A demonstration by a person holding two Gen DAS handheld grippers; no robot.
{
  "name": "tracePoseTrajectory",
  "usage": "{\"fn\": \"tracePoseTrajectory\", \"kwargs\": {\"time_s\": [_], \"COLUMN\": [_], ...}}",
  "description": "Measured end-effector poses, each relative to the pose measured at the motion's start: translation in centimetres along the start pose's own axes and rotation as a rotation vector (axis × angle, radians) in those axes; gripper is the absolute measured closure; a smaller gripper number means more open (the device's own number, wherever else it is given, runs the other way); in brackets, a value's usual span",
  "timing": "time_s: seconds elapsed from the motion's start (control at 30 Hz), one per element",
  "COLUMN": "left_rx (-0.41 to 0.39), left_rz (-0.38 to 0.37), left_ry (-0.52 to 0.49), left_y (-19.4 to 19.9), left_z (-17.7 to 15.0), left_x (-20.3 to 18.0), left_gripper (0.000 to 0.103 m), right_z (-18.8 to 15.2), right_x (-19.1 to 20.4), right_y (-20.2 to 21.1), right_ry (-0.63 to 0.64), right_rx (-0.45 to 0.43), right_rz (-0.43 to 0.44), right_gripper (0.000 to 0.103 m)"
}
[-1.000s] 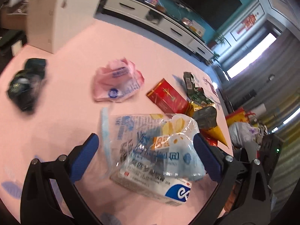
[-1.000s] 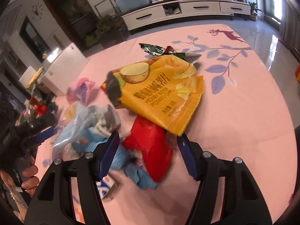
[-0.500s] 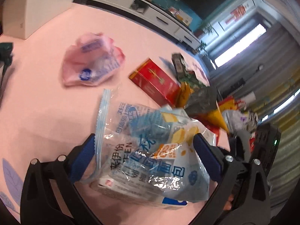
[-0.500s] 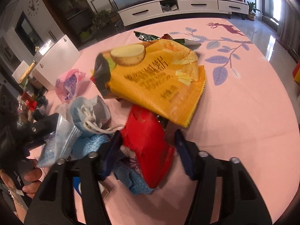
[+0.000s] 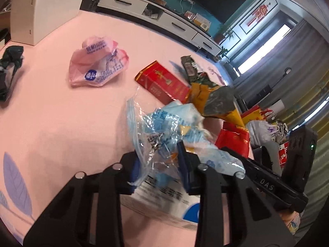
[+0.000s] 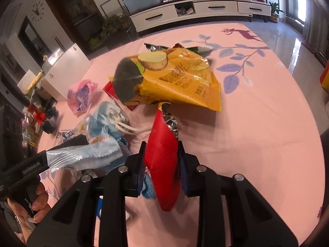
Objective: Collect trash
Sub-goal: 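Grasp the clear zip bag with the left tool while the right tool grasps the red snack packet, then lift the zip bag and red packet and carry both over the black bin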
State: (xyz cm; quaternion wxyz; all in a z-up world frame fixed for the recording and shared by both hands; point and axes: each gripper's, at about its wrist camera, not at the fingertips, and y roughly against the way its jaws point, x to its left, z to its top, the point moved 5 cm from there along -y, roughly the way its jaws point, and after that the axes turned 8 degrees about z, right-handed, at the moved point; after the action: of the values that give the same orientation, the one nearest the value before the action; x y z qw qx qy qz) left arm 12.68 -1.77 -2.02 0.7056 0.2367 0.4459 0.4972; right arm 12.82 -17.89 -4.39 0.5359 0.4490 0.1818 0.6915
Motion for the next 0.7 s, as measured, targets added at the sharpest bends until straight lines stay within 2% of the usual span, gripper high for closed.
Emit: {"fn": "tracePoseTrajectory", "kwargs": {"time_s": [0.2,0.3,0.53,0.7], "left_rx": [-0.069,-0.098,-0.162,-0.194], "left_rz": [0.015,0.013,-0.004,-0.02], "left_ry": [-0.003,-0.014,0.036,0.065], "left_y": [4.1,6.0,9.8,11.3], "left_z": [-1.1,-1.5,-4.2,-5.6], "left_x": [-1.9,-2.5,-1.8,-1.7], "left_gripper": [0.07,0.07,0.069,0.068], "right_z": [-0.7,-1.1,-2.2,-2.2], "right_x": [0.0,0.0,-0.6,-0.3], "right_y": [3.1,5.3,9.5,11.0], "right_ry": [-0.007,-0.002,-0.011,-0.022], "right_rx": [-0.028,-0.076,-0.166,-0.195], "right_rz": [0.01,0.0,-0.02,0.013], "right_gripper": [0.074,0.074,0.074,0.074]}}
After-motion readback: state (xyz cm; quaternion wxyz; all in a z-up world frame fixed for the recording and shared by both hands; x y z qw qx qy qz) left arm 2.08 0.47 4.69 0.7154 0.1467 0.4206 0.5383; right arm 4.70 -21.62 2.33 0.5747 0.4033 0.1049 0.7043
